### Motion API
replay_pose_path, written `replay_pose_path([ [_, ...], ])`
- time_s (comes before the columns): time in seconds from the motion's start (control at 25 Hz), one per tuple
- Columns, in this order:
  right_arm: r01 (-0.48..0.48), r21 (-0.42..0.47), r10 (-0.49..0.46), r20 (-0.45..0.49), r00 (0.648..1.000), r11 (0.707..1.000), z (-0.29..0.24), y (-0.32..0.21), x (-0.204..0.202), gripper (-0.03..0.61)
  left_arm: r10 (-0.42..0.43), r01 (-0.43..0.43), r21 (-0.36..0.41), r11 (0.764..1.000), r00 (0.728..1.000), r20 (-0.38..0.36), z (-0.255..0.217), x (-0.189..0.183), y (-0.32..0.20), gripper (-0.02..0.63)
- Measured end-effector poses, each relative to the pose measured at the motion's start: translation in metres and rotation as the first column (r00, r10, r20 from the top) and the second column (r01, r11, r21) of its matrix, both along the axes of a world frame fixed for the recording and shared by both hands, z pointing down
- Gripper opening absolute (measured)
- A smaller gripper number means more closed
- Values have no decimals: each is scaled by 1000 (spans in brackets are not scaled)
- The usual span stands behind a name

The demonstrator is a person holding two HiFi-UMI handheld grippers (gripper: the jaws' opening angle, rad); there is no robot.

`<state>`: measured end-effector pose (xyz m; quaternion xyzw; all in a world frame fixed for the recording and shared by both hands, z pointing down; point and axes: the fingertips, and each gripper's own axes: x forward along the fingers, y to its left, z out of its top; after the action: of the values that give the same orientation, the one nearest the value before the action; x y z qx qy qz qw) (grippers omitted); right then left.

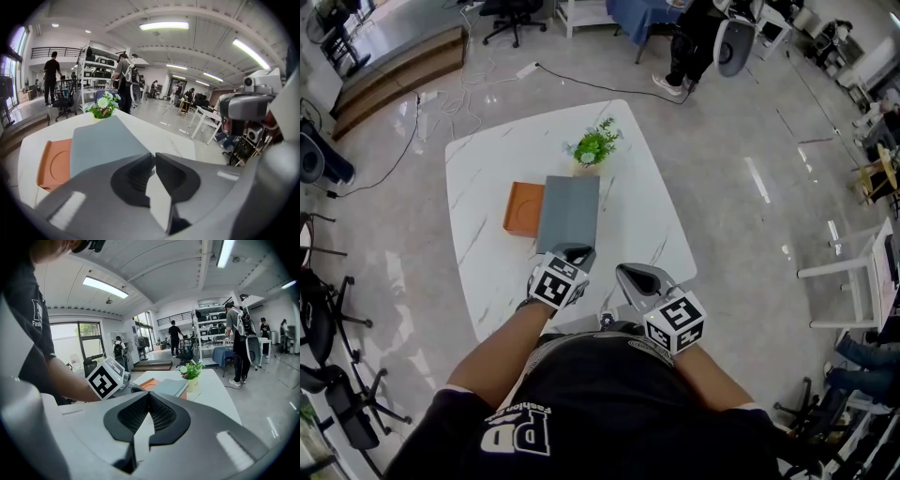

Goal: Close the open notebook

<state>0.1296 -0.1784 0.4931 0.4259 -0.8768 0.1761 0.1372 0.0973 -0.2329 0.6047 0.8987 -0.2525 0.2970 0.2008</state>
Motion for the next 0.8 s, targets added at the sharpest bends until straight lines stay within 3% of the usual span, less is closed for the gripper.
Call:
replay_pose_path([
  [0.36,-23,-3,23,5,1000,1000,0,3,6,0,57,-56,-28,998,997,42,11,8,10,77],
  [0.8,-39,0,39,11,999,999,-1,7,9,0,46,-45,-33,998,998,31,8,9,8,77],
])
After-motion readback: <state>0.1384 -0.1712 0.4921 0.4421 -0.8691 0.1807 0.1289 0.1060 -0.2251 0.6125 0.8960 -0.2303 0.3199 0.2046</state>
